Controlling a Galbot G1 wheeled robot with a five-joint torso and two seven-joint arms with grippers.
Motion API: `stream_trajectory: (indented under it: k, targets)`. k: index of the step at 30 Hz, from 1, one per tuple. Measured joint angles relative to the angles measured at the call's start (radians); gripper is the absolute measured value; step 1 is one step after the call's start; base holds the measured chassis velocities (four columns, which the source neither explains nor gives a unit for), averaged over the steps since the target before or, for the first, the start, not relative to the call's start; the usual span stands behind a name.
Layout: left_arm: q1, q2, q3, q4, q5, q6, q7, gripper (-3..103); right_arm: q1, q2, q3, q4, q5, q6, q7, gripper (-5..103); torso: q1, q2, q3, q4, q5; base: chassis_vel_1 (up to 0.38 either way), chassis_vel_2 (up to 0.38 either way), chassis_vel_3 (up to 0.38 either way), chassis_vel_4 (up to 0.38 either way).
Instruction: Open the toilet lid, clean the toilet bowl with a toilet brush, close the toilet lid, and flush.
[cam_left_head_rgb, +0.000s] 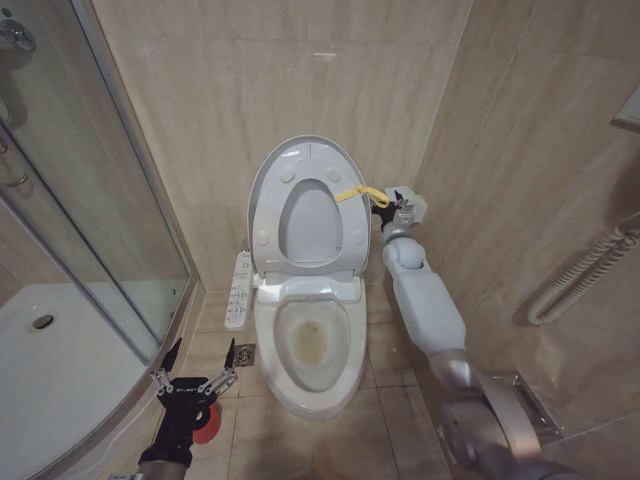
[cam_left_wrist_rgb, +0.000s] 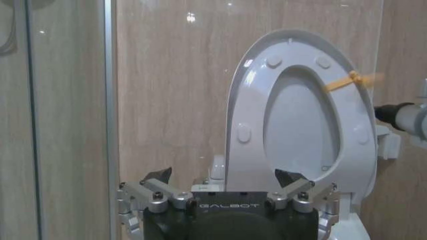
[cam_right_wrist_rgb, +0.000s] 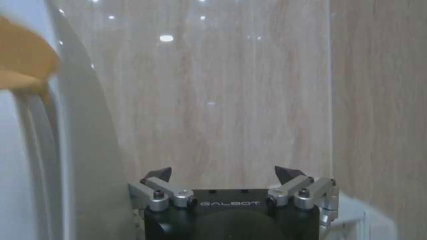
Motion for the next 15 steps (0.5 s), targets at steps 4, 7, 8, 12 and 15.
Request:
stream_trajectory:
  k: [4,7,8,12,15]
  targets:
    - [0.000,0.000,0.000,0.000,0.000,0.000,0.000,100,-0.075,-0.044,-0.038,0.111,0.046,-0.052,0.004,100,0.000,0.000,0.000,0.0004,-0.0002,0.000,0.000,0.000,0.000]
    - [0.000,0.000,0.000,0.000,0.000,0.000,0.000,100,-0.127,-0.074,-0.050,0.178,0.059,-0.072,0.011,100,0.000,0.000,0.000,0.0007,0.0000,0.000,0.000,0.000,0.000]
    - [0.000,0.000,0.000,0.000,0.000,0.000,0.000,100,-0.127,-0.074,-0.050,0.178,0.059,-0.072,0.011,100,0.000,0.000,0.000,0.0007,0.0000,0.000,0.000,0.000,0.000]
    - [0.000,0.000,0.000,0.000,0.000,0.000,0.000,100,-0.217,-0.127,-0.049,0.295,0.070,-0.094,0.021,100,0.000,0.000,0.000,0.0003,0.0001,0.000,0.000,0.000,0.000]
    - [0.000,0.000,0.000,0.000,0.000,0.000,0.000,100,-0.328,-0.182,-0.027,0.418,0.076,-0.102,0.035,100,0.000,0.000,0.000,0.0002,0.0000,0.000,0.000,0.000,0.000]
